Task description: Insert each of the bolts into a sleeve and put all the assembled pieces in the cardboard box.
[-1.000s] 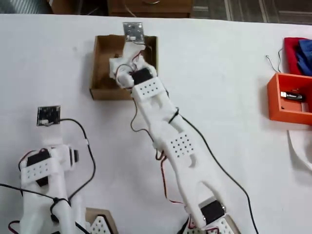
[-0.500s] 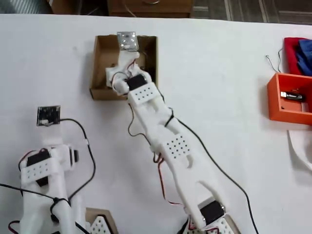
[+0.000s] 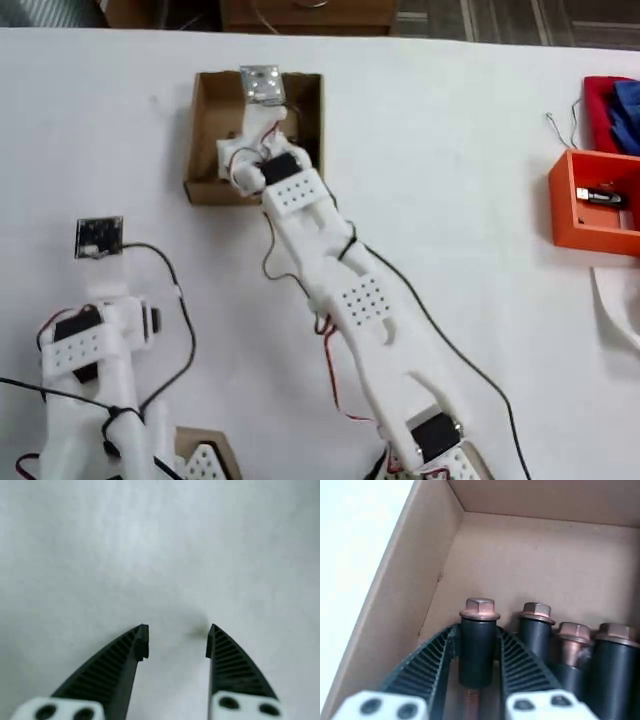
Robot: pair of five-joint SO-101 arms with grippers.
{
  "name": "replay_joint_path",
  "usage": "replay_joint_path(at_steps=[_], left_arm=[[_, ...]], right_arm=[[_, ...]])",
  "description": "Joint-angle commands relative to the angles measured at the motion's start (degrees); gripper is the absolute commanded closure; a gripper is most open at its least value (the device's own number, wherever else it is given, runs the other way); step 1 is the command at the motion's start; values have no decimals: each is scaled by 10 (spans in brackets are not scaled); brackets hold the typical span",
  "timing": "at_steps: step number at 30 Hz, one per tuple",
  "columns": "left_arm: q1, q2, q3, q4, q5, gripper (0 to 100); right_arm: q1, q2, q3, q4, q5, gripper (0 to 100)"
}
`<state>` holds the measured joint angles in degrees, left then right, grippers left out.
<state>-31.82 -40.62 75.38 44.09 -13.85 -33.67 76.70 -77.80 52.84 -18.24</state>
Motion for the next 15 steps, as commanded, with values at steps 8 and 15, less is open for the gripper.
replay_joint_path(at_steps=[8, 15], left_arm=[[-3, -9, 0, -4, 3, 797], [-3, -9, 0, -4, 3, 797]], right_arm=[[-1, 8, -35, 7, -4, 978], [-1, 10, -34, 8, -4, 971]])
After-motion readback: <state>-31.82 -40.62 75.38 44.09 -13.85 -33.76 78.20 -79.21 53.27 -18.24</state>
